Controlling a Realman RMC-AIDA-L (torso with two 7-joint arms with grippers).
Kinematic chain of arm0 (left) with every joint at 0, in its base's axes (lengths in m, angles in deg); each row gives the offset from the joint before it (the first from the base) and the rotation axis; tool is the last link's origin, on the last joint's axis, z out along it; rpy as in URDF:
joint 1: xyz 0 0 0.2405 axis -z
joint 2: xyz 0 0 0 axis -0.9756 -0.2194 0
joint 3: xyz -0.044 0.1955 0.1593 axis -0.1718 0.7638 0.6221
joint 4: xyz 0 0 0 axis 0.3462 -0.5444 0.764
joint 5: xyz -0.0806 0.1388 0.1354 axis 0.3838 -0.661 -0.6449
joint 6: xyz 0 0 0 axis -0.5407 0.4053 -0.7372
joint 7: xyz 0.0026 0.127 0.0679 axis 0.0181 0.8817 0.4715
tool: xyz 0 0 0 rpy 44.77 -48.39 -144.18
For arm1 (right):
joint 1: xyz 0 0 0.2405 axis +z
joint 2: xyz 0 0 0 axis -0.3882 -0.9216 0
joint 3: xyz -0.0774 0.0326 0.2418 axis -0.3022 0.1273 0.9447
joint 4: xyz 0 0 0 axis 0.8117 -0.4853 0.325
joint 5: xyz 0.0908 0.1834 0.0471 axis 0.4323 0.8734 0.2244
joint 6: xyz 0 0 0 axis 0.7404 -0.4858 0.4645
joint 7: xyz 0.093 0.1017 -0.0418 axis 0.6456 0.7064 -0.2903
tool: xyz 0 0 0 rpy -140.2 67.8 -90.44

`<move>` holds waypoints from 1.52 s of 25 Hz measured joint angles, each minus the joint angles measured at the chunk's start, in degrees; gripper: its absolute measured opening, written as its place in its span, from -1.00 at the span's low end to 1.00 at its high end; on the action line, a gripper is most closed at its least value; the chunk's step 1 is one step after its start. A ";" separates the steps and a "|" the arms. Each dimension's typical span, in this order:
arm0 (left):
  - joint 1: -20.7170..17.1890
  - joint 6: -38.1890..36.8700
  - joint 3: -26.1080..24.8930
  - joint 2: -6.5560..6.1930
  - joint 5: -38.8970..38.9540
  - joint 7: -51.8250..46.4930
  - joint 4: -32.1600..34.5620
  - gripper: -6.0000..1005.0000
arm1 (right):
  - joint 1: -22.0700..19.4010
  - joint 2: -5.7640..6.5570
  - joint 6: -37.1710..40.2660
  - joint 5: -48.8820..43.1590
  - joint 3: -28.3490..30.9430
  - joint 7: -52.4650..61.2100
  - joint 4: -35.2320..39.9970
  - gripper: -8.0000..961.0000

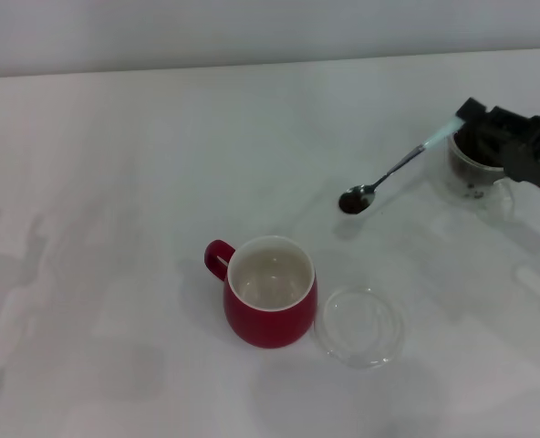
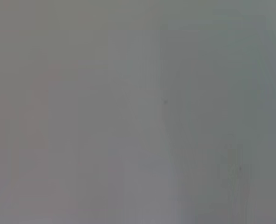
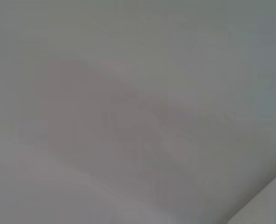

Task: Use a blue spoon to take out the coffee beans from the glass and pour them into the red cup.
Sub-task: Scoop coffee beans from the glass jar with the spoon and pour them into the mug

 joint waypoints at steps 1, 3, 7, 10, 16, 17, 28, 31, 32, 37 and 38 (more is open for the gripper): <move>0.00 0.00 0.02 0.00 -0.01 0.00 -0.01 0.16 | 0.21 -0.02 -0.09 0.05 -0.50 -0.16 -0.32 -0.69; 0.00 0.00 0.02 0.00 -0.02 0.00 -0.04 0.16 | 0.76 -0.06 -0.35 0.08 -1.19 -0.62 -1.15 -0.69; 0.00 0.00 0.09 0.00 -0.02 -0.01 0.01 0.16 | 1.68 -0.08 -0.98 -0.07 -1.94 -1.39 -2.96 -0.69; 0.05 0.00 0.12 0.00 -0.02 0.00 -0.05 0.16 | 2.10 -0.08 -1.68 -0.06 -2.45 -1.87 -4.11 -0.69; 0.15 0.05 0.11 0.00 -0.02 -0.03 0.11 0.16 | 3.37 -0.16 -2.14 -0.20 -3.97 -3.48 -7.12 -0.69; 0.17 0.06 0.11 0.00 -0.02 -0.03 0.11 0.16 | 3.72 -0.16 -2.25 -0.27 -4.20 -3.82 -7.66 -0.69; 0.07 0.08 0.10 0.00 -0.01 -0.04 -0.18 0.16 | 6.39 -0.25 -1.96 -0.38 -5.89 -7.02 -8.70 -0.69; 0.01 0.10 0.10 0.00 -0.01 -0.07 -0.27 0.16 | 6.84 -0.25 -2.17 -0.39 -6.43 -8.19 -8.53 -0.69; 0.00 0.12 0.10 0.00 -0.01 -0.07 -0.28 0.16 | 7.12 -0.25 -2.33 -0.39 -6.76 -8.65 -8.45 -0.69; 0.07 0.15 0.10 -0.04 -0.01 -0.03 -0.28 0.16 | 7.96 -0.30 -2.41 -0.40 -7.92 -11.06 -8.28 -0.69; 0.12 0.17 0.10 -0.06 -0.01 -0.02 -0.28 0.16 | 8.08 -0.29 -2.41 -0.39 -7.99 -11.45 -8.21 -0.69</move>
